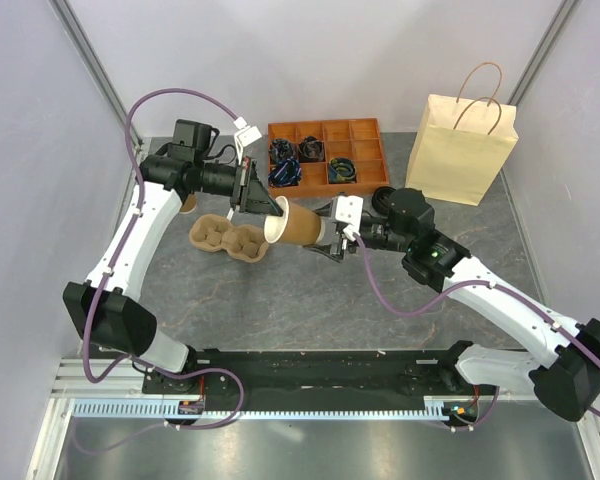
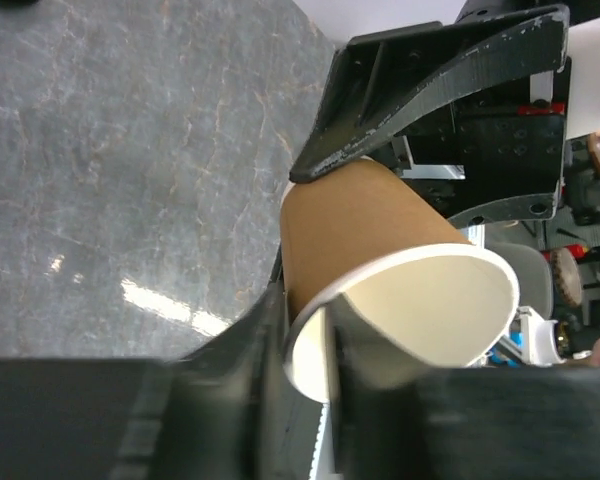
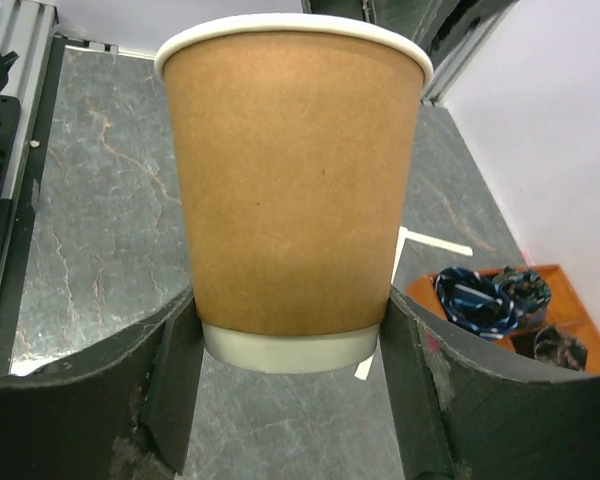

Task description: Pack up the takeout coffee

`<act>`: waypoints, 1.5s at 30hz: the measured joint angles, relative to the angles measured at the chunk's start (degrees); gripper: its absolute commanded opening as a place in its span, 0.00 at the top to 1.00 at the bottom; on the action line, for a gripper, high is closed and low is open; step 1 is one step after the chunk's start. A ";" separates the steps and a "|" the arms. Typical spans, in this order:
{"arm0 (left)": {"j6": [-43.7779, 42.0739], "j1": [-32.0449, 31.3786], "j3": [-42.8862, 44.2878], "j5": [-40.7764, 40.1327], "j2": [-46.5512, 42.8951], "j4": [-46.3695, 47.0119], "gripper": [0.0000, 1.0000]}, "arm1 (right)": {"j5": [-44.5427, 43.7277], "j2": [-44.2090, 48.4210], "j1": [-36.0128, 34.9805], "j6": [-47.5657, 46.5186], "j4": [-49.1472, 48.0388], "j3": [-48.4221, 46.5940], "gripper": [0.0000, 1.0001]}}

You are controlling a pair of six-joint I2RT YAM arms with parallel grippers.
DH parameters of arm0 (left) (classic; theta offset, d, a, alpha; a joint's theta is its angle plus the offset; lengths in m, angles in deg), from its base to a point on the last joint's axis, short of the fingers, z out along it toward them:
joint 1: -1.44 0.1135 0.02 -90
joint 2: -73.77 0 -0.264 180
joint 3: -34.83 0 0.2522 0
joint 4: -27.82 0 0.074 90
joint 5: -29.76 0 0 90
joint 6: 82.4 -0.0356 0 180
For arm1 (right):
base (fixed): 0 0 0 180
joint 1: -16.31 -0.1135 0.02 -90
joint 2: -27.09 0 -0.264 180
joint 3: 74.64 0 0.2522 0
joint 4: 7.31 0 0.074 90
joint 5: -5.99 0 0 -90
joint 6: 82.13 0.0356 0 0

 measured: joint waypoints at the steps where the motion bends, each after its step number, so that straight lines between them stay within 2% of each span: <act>1: -0.35 -0.04 -0.37 -0.11 0.00 0.44 0.98 | -0.31 -0.02 -0.02 0.35 0.66 0.00 0.12; 3: -0.15 -0.26 -0.46 -0.61 0.00 0.81 0.98 | -1.70 -0.15 -0.26 0.55 1.53 -0.04 0.02; 9: -1.29 -2.36 -1.53 -8.09 0.00 0.92 0.98 | -5.38 -0.11 0.44 1.46 9.88 -0.31 0.02; 13: -3.06 -8.66 -4.37 -18.97 0.70 0.20 0.98 | -6.45 2.51 5.68 1.86 17.29 0.92 0.02; 18: -3.43 -14.80 -6.19 -30.73 6.29 0.46 0.98 | -7.76 5.07 14.95 0.37 26.86 0.98 0.02; 23: -3.17 -19.06 -7.23 -40.70 12.87 2.03 0.96 | -9.40 -2.62 22.03 -2.93 36.15 -5.16 0.02; 27: -1.79 -21.79 -7.21 -46.90 16.79 4.66 0.94 | -11.02 -9.35 25.11 -3.76 38.69 -8.33 0.02; 35: 1.18 -26.64 -5.95 -54.60 21.09 7.65 0.86 | -14.38 -12.20 28.79 -2.75 40.11 -8.44 0.02; 41: 3.02 -29.27 -5.84 -57.44 21.09 8.55 0.63 | -15.21 -12.66 29.79 -2.12 40.11 -9.07 0.02; 42: 3.30 -29.35 -5.79 -57.59 21.09 8.57 0.55 | -15.21 -12.85 29.90 -2.05 40.11 -9.29 0.02; 44: 3.61 -29.33 -5.68 -57.61 21.09 8.57 0.50 | -15.17 -13.57 30.14 -2.05 40.19 -9.94 0.02; 45: 3.76 -29.33 -5.53 -57.59 21.09 8.50 0.44 | -15.13 -14.08 30.23 -2.05 40.19 -10.40 0.02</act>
